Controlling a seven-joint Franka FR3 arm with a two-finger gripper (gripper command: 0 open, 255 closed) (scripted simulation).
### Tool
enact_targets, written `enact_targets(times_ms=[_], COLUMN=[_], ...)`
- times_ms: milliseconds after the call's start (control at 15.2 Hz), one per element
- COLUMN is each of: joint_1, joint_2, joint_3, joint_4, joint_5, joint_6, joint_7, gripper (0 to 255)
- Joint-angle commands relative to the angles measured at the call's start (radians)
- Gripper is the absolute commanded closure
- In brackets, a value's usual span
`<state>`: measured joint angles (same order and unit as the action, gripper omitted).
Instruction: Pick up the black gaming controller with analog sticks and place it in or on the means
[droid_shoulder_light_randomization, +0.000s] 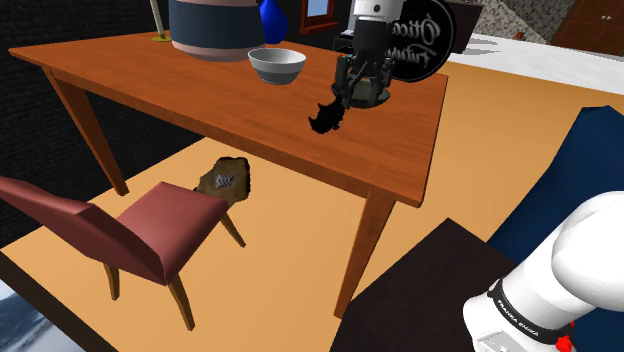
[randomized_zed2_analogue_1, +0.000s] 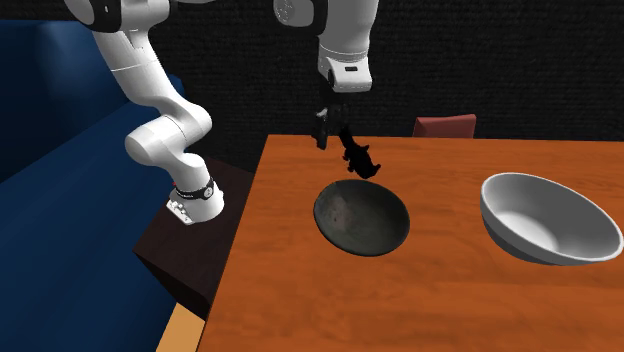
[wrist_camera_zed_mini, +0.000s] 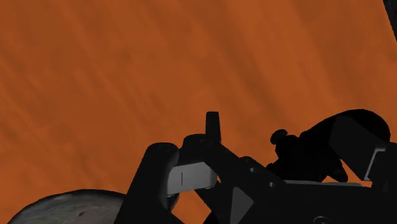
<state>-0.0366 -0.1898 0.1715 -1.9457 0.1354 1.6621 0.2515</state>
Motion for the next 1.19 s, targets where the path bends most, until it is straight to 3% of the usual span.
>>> enact_targets(times_ms=[0,264,726,1122], joint_1=[-0.005,-0.008,-0.002,-0.001], joint_2=[0.054,0.184,0.182,0.183], joint_3=[0.026,0.056,0.058,0.059], joint_4=[0.044,0.172,0.076,0.069], joint_5=[0.0,-0.027,-0.024,-0.024], joint_6=[0.023,0.058,0.152,0.16], joint_7=[0.192,0.559,0.557,0.557], gripper=[0,0,0,0])
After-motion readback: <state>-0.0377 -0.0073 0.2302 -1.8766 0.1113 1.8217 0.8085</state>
